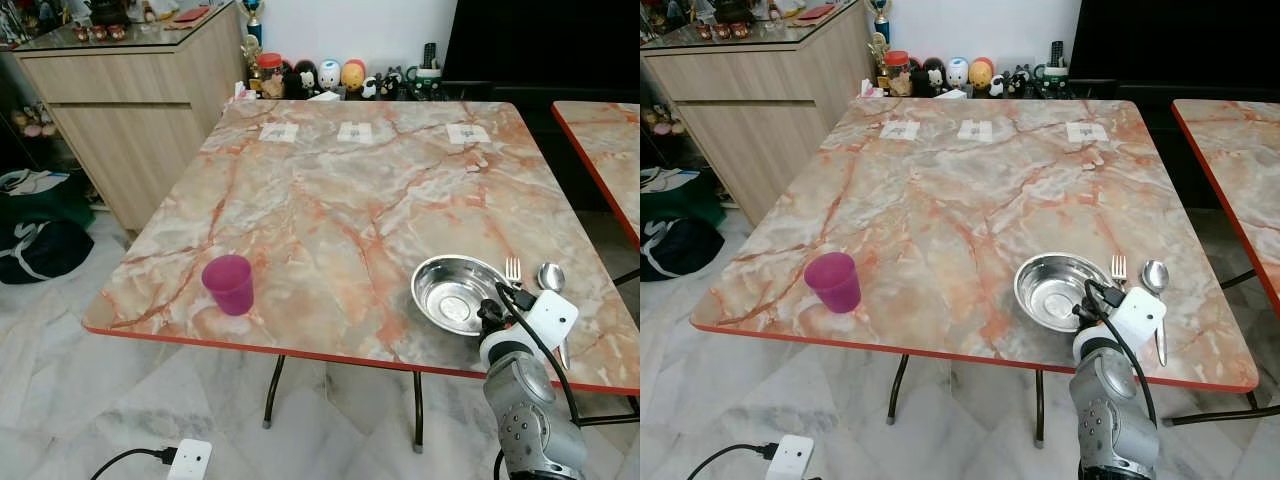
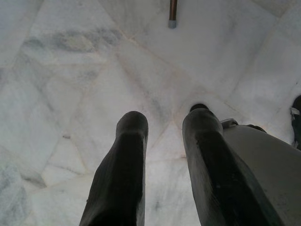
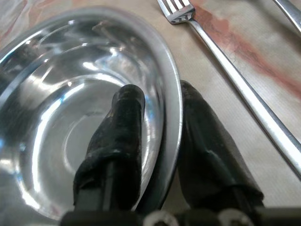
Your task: Setting the table
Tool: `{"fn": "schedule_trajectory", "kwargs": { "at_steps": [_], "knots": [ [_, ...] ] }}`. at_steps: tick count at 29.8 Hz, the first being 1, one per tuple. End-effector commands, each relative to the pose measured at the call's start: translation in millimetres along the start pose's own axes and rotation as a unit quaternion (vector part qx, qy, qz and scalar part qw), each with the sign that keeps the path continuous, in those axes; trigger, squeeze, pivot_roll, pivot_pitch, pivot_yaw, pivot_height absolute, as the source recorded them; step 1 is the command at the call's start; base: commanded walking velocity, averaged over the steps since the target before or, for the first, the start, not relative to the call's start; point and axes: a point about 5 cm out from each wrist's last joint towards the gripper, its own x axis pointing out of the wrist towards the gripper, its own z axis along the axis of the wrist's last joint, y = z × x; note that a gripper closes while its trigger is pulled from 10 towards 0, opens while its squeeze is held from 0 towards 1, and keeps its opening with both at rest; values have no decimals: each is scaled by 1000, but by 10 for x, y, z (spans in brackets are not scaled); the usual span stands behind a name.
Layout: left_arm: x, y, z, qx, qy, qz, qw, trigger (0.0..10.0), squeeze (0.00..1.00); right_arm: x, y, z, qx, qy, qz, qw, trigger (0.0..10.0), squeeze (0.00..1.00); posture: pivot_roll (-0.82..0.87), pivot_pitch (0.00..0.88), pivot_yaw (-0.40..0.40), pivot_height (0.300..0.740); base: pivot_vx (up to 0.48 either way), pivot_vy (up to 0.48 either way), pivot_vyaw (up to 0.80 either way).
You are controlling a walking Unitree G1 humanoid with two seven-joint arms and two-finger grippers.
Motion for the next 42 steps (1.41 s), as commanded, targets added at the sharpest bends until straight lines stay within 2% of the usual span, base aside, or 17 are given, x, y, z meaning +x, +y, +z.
{"fn": "schedule_trajectory", "kwargs": {
  "at_steps": [1,3,7,8,10,11,16,20,22,26,32,42],
  "knots": [
    [-6,39,-28,6,8,5,1000,10000,0,5,30,-14,6,4,1,1000,0,0,-126,30,47,740,0,0,0],
    [-5,33,-27,7,8,5,1000,10000,0,6,45,-1,22,-10,5,1000,0,0,-126,30,46,740,0,0,0],
    [-5,25,-25,9,7,5,1000,10000,0,-19,119,74,23,-64,39,997,0,0,-125,28,45,740,0,0,0],
    [-4,23,-24,9,7,5,1000,10000,0,-28,133,85,28,-75,47,996,2549,0,-125,28,45,740,0,0,0],
    [-4,21,-24,12,7,6,1000,10000,0,-66,176,123,50,-105,72,991,5843,0,-124,28,45,740,0,0,0],
    [-4,20,-23,17,6,6,1000,10000,0,-118,213,168,40,-138,93,985,10000,0,-127,28,46,740,0,0,0],
    [-3,33,-9,28,4,11,1000,10000,0,-213,299,210,25,-182,137,973,10000,0,-131,30,47,740,0,-63,0],
    [-3,37,-10,31,4,12,999,10000,0,-229,307,224,20,-193,143,970,10000,0,-134,30,46,740,0,-430,0],
    [-3,39,-12,35,5,11,999,10000,0,-228,298,243,-9,-206,139,969,10000,0,-139,30,47,740,0,-469,0],
    [-6,43,-19,37,5,11,999,10000,0,-217,297,250,-4,-210,142,967,10000,0,-141,28,47,740,0,-469,0],
    [-9,52,-30,41,6,12,999,10000,0,-216,303,277,-6,-222,147,964,10000,0,-144,20,46,740,0,-469,-693],
    [0,31,-3,47,5,12,999,10000,0,-212,338,269,-15,-228,149,962,10000,0,-150,0,50,740,0,-465,0]
  ]
}}
